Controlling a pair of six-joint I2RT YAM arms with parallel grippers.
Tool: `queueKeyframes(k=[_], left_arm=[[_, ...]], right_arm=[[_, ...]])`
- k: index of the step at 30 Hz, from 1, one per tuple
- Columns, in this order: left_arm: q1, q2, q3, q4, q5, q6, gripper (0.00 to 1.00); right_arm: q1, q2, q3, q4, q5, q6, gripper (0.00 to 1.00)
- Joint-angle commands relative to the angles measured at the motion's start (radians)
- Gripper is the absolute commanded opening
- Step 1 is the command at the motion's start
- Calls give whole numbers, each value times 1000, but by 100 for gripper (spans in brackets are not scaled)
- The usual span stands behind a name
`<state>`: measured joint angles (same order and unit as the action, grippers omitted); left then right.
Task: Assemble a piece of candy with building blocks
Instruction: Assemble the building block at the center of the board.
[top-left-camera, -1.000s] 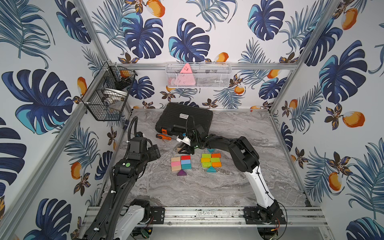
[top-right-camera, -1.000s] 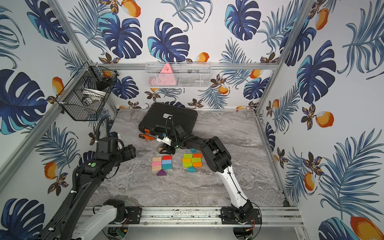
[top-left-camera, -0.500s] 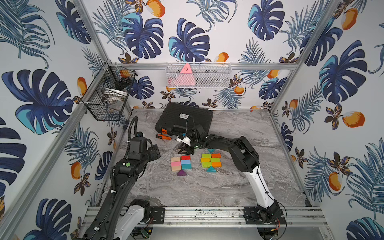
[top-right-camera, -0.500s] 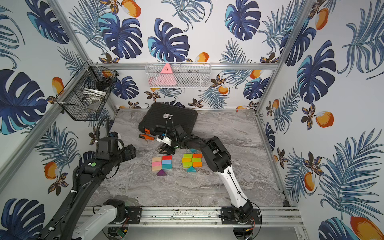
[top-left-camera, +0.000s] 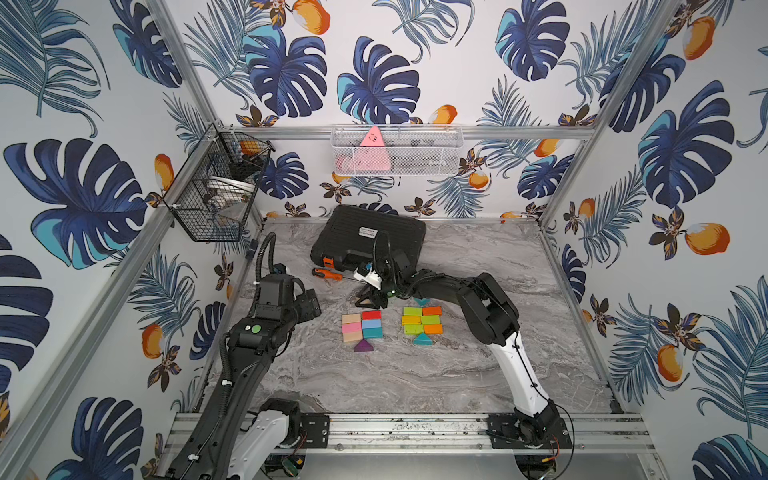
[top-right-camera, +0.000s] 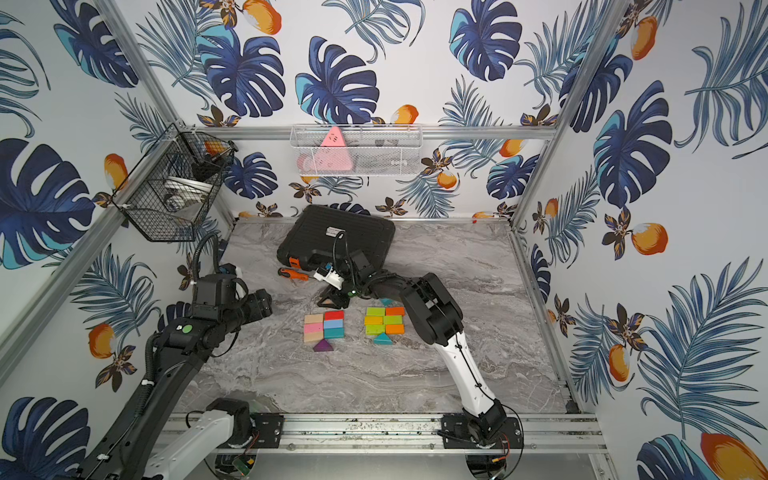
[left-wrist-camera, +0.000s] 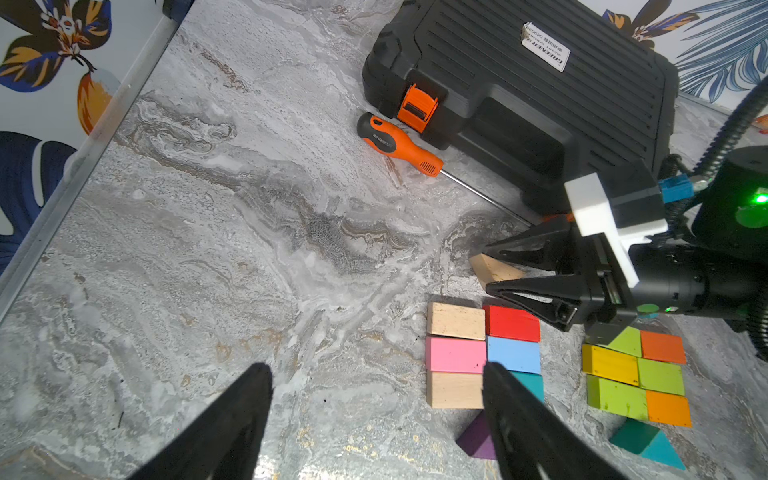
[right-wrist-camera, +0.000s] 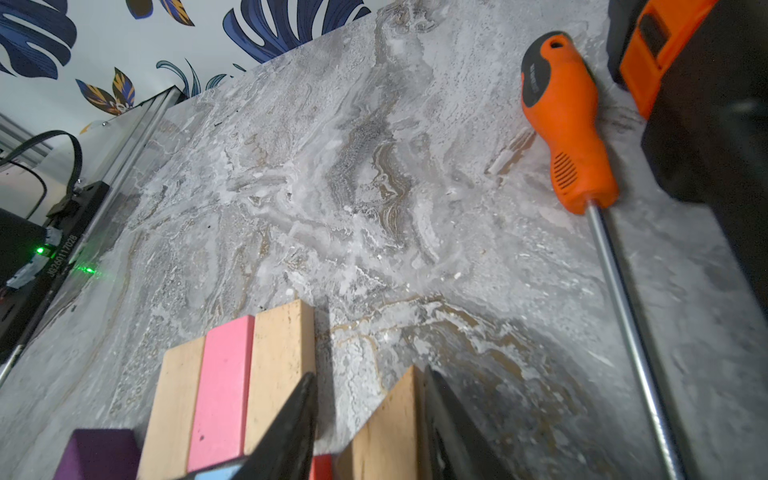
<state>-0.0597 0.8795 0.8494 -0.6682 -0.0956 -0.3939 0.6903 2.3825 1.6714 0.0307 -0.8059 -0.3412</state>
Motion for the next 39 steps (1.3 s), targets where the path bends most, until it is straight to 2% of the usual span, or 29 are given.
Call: queueKeyframes(k=[1,8,11,19,24,29,33,39], left_arm=[[2,1,0,19,8,7,84],[2,-1,1,18,11,6,84],[2,-5,0,19,11,6,84],[3,5,1,20,20,8,84],[3,4,1,21,18,7,84],[4,3,0,23,22,8,84],[6,12,0,24,29,9,84],[6,10,-1,25,30,9,84]], right_arm=[[3,-18,-5,55,-19,64,44],[23,-24,3,37,-13,74,44],[25,-39,-42,123,7,131,44],[26,-63,-77,202,36,222,46],[25,-75,-47,163,41,269,50],[22,-97,-79,223,57,377,53],[14,-82,-74,238,54,463,53],[7,-53,-59,227,49,513,53]])
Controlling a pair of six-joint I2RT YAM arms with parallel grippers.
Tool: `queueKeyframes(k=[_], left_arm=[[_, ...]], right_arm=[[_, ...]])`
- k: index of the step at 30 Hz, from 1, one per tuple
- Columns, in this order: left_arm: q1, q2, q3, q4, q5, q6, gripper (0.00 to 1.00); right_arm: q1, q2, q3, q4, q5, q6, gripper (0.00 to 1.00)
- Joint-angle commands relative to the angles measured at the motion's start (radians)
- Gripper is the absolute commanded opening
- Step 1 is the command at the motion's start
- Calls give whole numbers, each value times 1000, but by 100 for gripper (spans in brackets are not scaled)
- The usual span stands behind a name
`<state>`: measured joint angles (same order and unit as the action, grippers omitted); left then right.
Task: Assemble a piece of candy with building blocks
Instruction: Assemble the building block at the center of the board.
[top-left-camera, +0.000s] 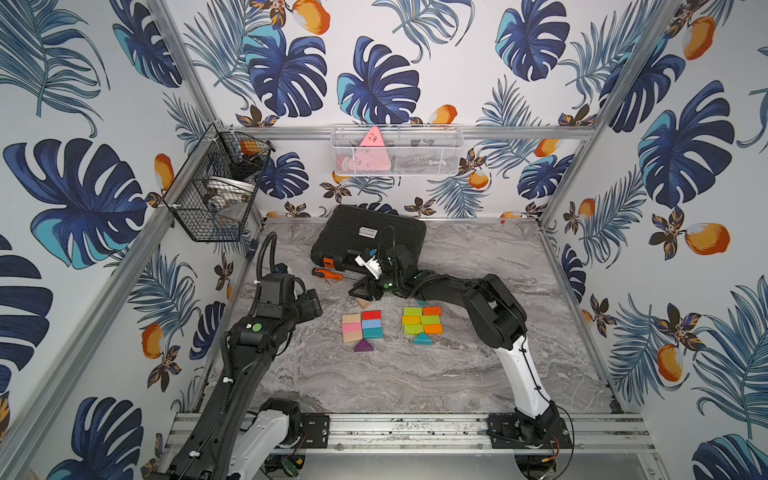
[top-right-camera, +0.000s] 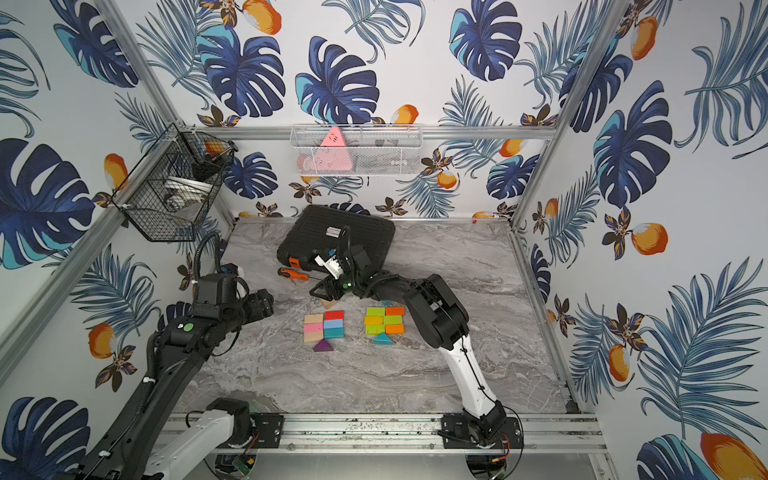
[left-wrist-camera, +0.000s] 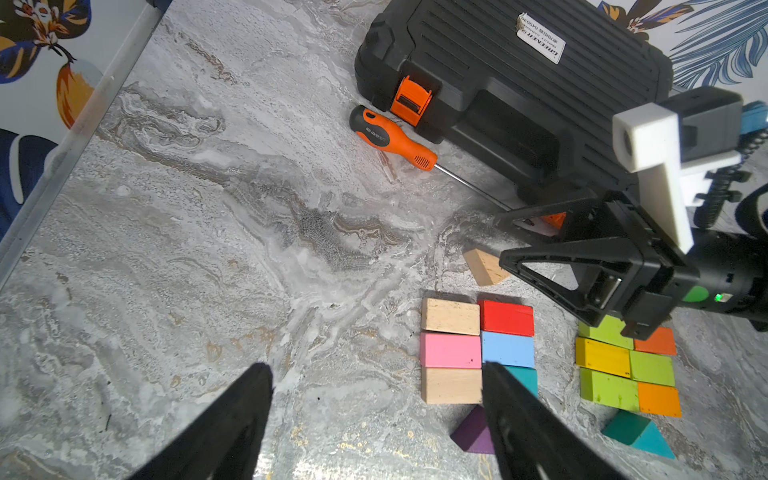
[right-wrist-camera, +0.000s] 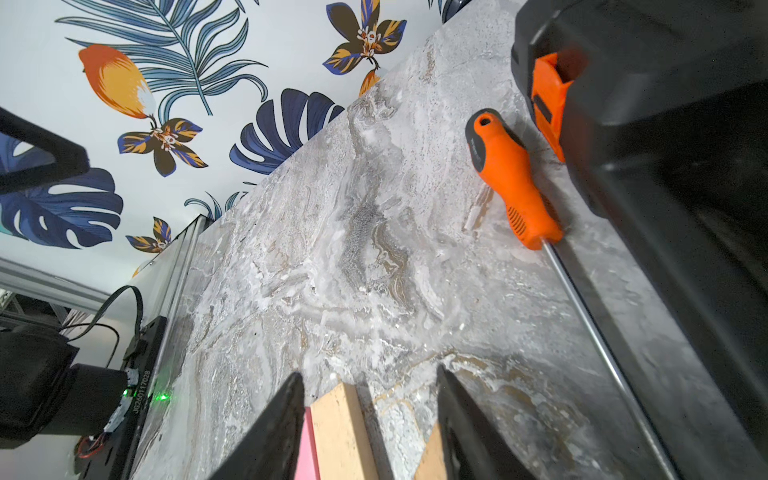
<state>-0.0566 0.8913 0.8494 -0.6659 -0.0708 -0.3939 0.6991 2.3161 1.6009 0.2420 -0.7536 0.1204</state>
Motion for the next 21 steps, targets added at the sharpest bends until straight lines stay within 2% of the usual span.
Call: queueKeyframes(k=[1,21], left_arm=[[3,-1,-1,23,6,8,84],[6,3,-1,23,12,8,84]], right_arm=[[-3,16,8,21,-10,63,53],[-3,68,-34,181,-68,275,53]])
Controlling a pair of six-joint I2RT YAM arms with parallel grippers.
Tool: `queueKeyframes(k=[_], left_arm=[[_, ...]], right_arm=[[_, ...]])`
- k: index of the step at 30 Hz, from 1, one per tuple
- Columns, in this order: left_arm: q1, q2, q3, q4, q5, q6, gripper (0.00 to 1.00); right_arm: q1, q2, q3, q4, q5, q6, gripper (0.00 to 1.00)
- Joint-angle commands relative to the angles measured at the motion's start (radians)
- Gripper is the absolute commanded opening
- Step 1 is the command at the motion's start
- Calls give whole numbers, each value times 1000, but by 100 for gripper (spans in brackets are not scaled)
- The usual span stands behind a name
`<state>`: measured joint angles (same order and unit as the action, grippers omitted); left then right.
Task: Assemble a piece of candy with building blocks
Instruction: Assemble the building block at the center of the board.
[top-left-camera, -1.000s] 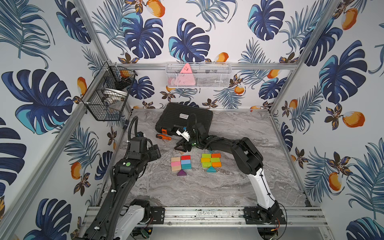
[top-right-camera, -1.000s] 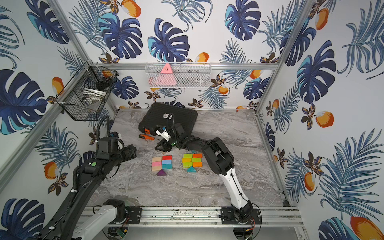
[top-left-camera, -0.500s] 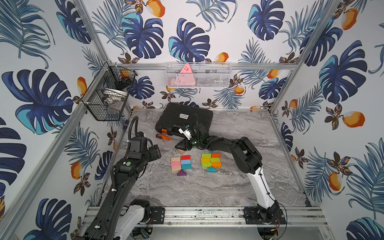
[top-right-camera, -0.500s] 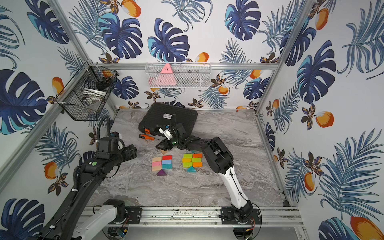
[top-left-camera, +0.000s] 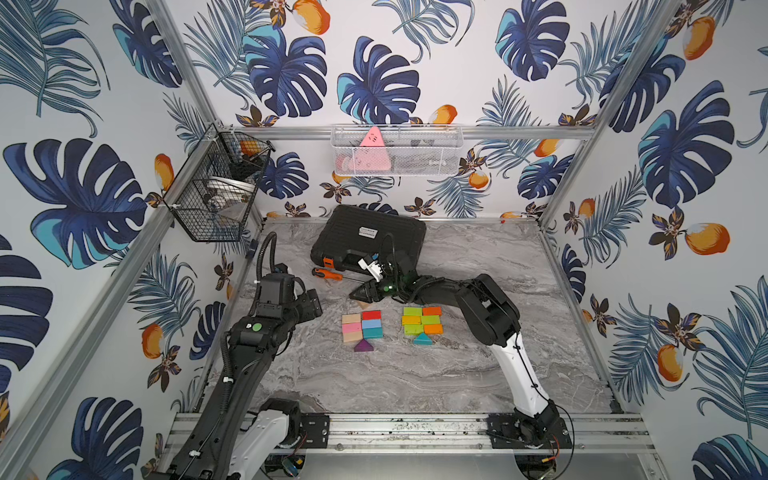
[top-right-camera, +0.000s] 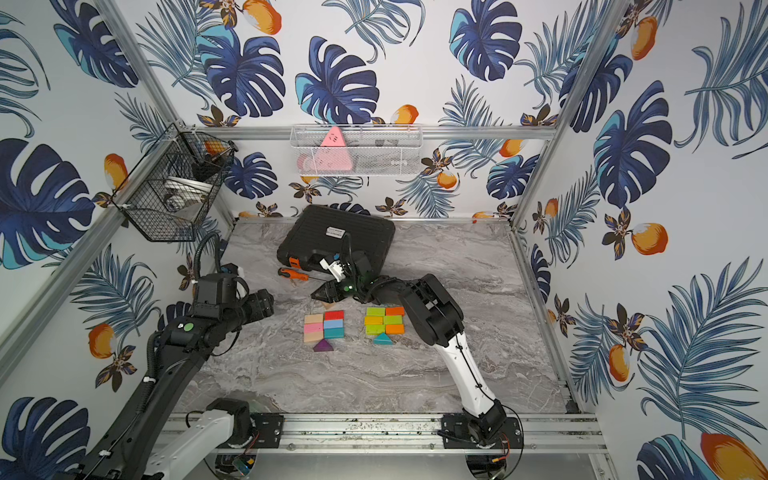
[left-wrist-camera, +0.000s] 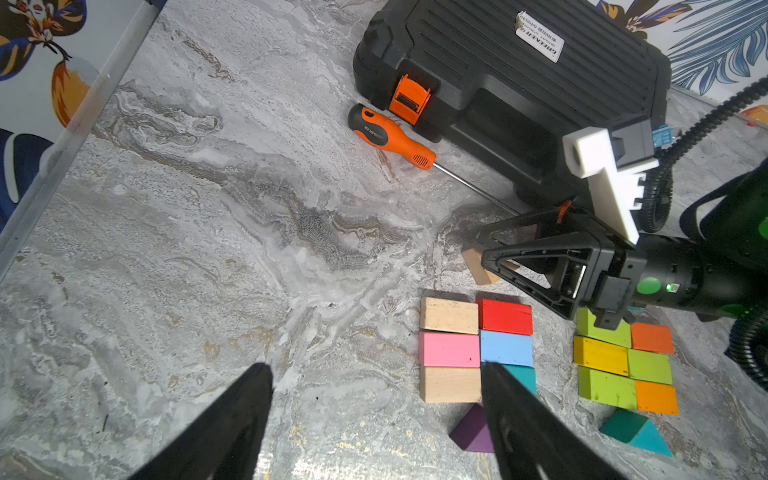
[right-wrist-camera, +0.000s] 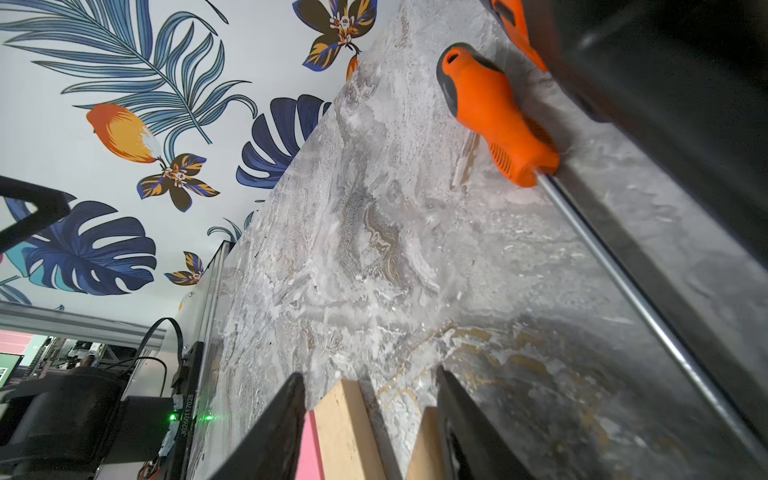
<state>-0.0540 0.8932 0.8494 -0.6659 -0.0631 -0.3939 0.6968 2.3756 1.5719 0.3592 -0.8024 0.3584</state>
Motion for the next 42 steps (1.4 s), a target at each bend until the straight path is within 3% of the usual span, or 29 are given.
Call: queueKeyframes(k=[1,22,42], left_arm=[[3,3,-1,23,5,9,84],[5,3,-3,24,10,8,84],[6,9,-3,26,19,8,84]], right_arm=[[0,8,-5,63,-18,38,53],[3,25,-21,149,-47,122,53],[15,49,11,96,-64,85,53]])
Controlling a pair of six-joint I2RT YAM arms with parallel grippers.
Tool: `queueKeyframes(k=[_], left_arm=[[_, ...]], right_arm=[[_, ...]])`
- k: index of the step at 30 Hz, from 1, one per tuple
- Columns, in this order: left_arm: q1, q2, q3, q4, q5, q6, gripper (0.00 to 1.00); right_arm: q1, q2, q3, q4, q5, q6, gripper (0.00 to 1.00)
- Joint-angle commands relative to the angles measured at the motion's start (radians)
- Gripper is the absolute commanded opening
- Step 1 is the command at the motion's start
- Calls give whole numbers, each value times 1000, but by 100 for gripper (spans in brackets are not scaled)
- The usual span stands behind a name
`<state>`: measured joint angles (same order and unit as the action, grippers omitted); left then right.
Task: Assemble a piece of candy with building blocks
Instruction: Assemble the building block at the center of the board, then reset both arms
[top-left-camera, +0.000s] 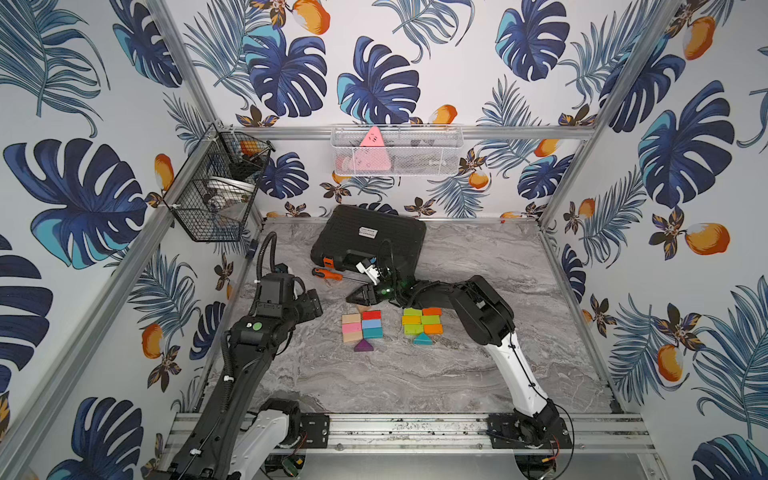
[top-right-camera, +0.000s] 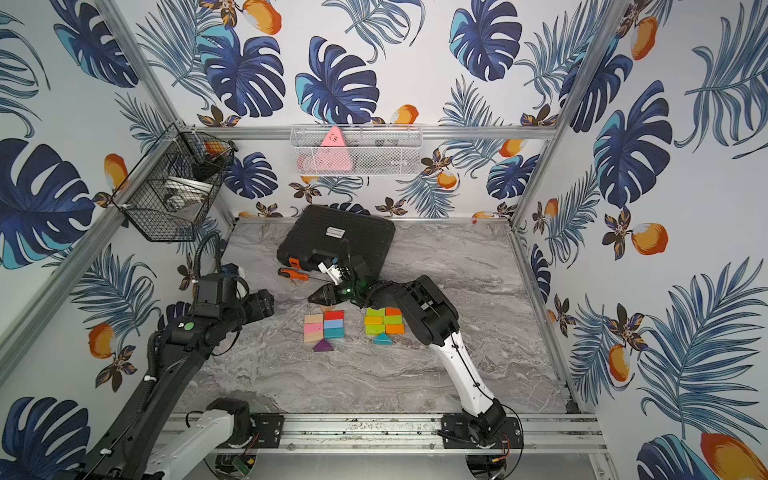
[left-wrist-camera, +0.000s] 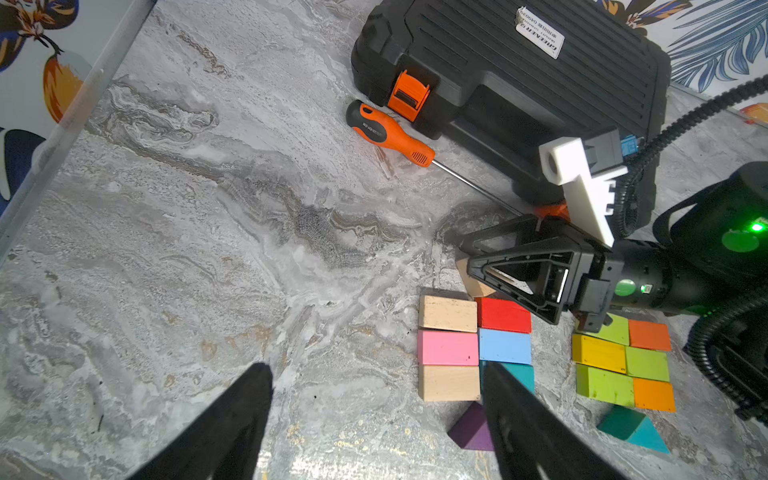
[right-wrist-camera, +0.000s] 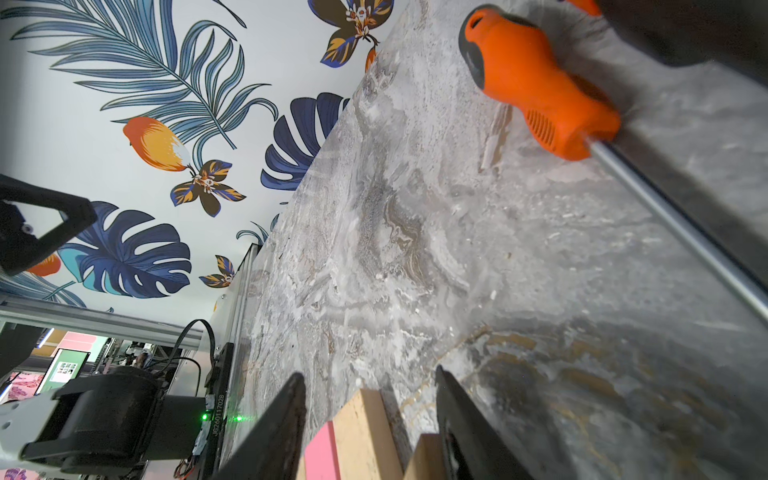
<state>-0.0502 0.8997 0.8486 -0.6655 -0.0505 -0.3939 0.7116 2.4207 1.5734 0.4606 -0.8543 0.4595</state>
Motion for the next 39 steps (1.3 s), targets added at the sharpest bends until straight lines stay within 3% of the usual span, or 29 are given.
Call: queueKeyframes(k=[1,9,13,18,22,28,33,39], left_arm=[[3,1,-2,26,6,8,84],[7,0,1,29,3,9,84],[10,-22,1,33,-3,10,84],[10,-72,-1,44,-31,14,84],[10,-125,-19,84,-45,-3,86],[10,-99,-10,186,29,-64,88],[10,-74,0,165,41,-29,87],[10,-60,-38,208,103,-10,86]], right_arm=[[0,1,10,-10,-9,-23,53],[0,-55,78,-138,26,-143,59],[-1,-141,32,-81,37,-102,59],[2,-311,-70,-128,114,-150,60],[-5,-529,-211,-188,248,-247,63],[-47,-805,-425,-291,450,-343,66],[-166,-951,-627,-348,429,-349,66],[-367,-914,-693,-412,256,-403,64]])
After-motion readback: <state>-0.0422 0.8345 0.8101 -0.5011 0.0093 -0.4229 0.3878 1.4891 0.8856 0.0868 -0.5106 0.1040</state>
